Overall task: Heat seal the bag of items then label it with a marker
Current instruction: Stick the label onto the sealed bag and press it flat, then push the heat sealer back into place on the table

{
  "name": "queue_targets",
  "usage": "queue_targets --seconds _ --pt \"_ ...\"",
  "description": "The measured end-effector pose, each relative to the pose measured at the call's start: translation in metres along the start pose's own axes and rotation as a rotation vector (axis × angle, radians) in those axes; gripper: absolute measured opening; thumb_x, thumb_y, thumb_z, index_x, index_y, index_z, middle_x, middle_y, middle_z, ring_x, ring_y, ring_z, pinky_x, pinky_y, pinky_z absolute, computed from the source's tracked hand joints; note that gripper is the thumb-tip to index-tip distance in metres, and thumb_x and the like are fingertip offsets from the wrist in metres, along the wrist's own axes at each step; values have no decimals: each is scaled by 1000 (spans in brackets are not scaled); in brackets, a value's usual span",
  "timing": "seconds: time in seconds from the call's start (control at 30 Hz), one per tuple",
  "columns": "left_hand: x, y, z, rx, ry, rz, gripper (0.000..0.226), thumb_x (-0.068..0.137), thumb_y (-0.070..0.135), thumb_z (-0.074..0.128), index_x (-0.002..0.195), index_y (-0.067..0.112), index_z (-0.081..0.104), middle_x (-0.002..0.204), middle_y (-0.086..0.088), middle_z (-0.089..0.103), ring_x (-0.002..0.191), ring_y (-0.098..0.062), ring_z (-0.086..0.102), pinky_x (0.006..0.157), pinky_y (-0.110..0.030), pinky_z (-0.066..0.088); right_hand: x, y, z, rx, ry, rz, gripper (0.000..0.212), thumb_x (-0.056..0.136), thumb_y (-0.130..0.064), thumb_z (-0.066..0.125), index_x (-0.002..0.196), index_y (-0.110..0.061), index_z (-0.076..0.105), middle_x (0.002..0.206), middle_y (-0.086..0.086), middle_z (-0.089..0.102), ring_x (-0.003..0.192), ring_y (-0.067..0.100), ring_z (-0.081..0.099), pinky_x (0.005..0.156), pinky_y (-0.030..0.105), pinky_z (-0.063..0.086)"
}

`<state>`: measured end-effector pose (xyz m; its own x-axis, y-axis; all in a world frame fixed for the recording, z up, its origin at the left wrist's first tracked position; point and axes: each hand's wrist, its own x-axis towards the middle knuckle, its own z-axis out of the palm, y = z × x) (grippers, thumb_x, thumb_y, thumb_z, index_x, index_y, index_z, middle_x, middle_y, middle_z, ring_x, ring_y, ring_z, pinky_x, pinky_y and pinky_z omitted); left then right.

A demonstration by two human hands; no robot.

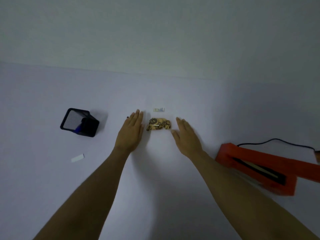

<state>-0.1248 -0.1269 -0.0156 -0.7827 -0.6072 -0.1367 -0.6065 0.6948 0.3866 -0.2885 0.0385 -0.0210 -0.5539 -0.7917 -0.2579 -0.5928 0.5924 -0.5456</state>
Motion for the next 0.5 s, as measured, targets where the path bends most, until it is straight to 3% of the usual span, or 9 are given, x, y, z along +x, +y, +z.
queue_targets --seconds 0.1,0.23,0.27,0.33,0.4,0.43,0.5 --pt "-37 10 1 44 -52 -25 73 91 50 2 150 11 17 159 -8 16 148 -24 15 120 -35 10 -45 -1 8 -58 -21 1 63 99 -47 31 152 -15 18 158 10 21 147 24 16 119 34 12" --pt "-85 33 7 20 -121 -25 92 81 66 -13 151 14 14 160 -5 11 149 -21 11 119 -30 3 -106 -1 14 -96 -73 23 106 69 -79 -18 152 -19 10 160 6 14 148 19 9 117 27 1" --pt "-93 38 6 14 -131 -8 99 77 70 -20 151 15 14 160 -5 11 149 -20 11 118 -28 2 -118 0 13 -76 -70 59 109 65 -80 -19 152 -21 8 161 4 12 148 17 7 116 26 0" --pt "-106 48 0 -15 -125 34 105 72 71 -27 151 16 15 160 -4 12 148 -19 13 116 -26 2 -141 1 8 -31 -46 120 88 81 -75 3 152 -23 7 161 2 9 148 15 4 117 26 0" --pt "-118 61 -12 -37 -105 88 93 82 69 -15 151 15 17 160 -5 14 148 -20 14 115 -25 3 -165 1 1 -43 -43 149 67 96 -56 28 152 -25 7 161 2 7 148 16 3 119 29 3" --pt "-124 68 -16 -31 -91 110 80 90 62 -4 150 15 18 160 -5 14 148 -19 14 115 -24 3 -177 2 -3 -57 -39 148 65 98 -52 31 152 -25 8 161 1 7 148 16 3 119 30 4" --pt "-134 76 -21 -11 -77 150 62 99 50 17 150 16 19 160 -5 14 148 -19 14 116 -25 5 -199 5 -13 -122 -15 118 70 93 -62 20 152 -26 13 161 1 12 148 16 8 119 30 6"
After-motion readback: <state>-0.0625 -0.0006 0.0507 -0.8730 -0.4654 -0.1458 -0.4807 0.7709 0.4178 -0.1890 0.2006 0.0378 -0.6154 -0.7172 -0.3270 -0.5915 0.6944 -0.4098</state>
